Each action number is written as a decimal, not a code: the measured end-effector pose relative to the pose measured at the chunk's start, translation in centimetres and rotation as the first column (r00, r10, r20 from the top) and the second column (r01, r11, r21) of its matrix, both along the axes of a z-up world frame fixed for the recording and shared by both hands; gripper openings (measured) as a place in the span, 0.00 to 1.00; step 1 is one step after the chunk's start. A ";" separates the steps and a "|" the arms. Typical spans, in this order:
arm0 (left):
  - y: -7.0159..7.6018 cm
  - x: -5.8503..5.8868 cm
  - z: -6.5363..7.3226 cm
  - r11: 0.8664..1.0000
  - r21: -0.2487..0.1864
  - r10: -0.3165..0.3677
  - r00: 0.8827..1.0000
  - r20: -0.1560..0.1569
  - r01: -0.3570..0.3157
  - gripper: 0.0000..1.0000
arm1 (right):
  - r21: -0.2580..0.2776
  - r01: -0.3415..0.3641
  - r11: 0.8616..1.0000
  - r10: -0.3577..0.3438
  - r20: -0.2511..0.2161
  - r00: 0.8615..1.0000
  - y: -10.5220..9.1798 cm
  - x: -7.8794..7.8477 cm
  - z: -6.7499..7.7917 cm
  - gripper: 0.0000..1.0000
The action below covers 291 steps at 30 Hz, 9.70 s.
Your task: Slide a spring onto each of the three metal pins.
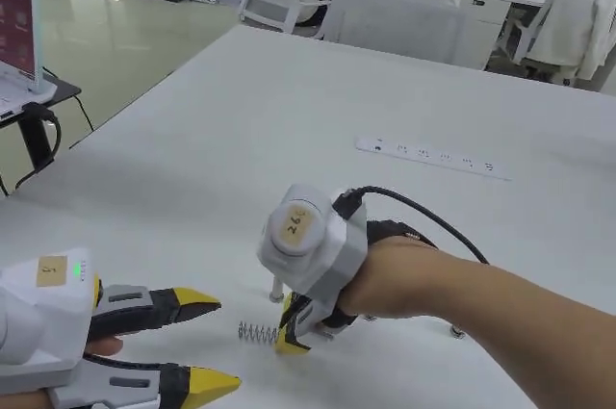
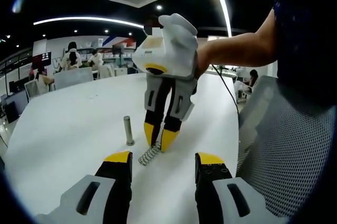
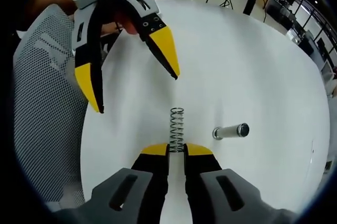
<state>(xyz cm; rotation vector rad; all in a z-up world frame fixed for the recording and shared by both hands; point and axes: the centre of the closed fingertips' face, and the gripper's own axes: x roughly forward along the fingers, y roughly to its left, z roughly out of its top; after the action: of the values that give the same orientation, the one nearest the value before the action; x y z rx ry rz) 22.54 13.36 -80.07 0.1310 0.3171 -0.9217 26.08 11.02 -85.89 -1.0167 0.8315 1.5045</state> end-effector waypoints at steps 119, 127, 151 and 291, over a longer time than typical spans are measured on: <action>-6.3 -0.5 3.4 0.978 -0.027 -0.205 0.973 0.103 0.209 0.02 | 0.116 -0.071 0.991 0.074 -0.027 0.997 -3.9 -3.9 6.8 0.09; -6.6 -0.8 3.2 0.976 -0.033 -0.214 0.973 0.093 0.217 0.02 | 0.131 -0.094 0.987 0.098 -0.023 0.995 -3.3 -4.6 7.8 0.09; -7.1 -1.1 3.0 0.972 -0.029 -0.231 0.968 0.097 0.235 0.02 | 0.110 -0.114 0.987 0.114 0.001 0.993 -1.9 -4.4 8.9 0.00; -3.2 0.3 -0.4 0.998 0.001 -0.059 0.998 -0.013 0.059 0.53 | 0.018 -0.129 0.992 0.128 0.027 0.991 -2.0 -2.4 9.5 0.09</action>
<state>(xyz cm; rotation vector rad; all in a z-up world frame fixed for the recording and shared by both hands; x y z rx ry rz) 22.79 10.14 -80.42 0.1358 0.3277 -0.9807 23.69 9.06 -76.44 -1.0902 0.7436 1.6017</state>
